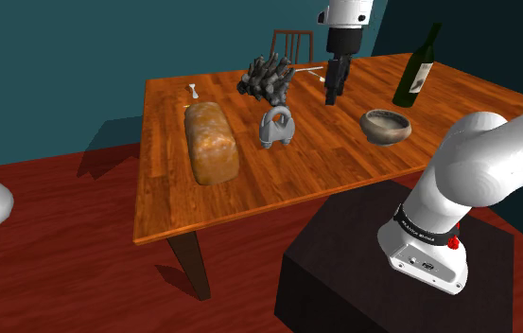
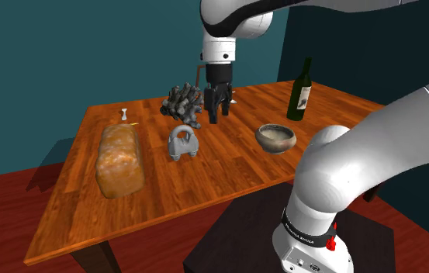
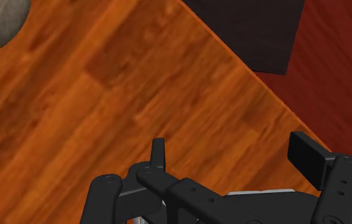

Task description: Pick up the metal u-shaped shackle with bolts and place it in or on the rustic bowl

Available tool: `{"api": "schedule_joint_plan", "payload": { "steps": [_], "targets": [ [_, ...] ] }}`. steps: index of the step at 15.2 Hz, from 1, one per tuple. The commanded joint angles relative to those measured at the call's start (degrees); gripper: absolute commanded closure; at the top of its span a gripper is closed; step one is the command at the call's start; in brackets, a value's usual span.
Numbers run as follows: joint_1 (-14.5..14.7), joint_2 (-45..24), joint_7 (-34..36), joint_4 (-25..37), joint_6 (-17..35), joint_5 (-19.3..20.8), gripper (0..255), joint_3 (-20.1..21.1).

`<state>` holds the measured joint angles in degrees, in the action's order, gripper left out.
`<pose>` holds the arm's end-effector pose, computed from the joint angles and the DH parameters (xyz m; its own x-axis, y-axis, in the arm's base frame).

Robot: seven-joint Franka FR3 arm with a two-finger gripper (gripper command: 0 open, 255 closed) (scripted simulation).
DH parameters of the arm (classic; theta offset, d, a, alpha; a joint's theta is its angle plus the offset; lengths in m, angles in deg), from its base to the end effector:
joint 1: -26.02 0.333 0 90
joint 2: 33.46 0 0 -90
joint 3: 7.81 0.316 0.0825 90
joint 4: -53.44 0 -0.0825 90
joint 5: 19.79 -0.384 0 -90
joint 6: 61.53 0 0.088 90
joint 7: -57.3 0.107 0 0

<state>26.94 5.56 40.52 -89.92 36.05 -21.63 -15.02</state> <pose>0.3311 -0.0372 0.4971 0.9733 0.2132 -0.0847 0.2002 -0.9697 -0.1404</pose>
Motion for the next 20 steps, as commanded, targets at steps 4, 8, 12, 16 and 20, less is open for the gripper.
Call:
{"api": "schedule_joint_plan", "payload": {
  "steps": [4, 8, 12, 16, 20],
  "targets": [
    [2.51, -8.57, -13.40, 1.06, 11.11, -1.39, 0, -6.42],
    [5.61, -16.72, -24.78, 3.67, 18.42, -5.47, 0, -11.07],
    [9.16, -25.73, -37.42, 8.21, 23.35, -12.45, 0, -15.16],
    [9.65, -27.43, -38.87, 7.26, 25.86, -13.94, 0, -15.14],
    [10.36, -29.34, -39.94, 5.50, 29.33, -15.62, 0, -14.95]
  ]
}}
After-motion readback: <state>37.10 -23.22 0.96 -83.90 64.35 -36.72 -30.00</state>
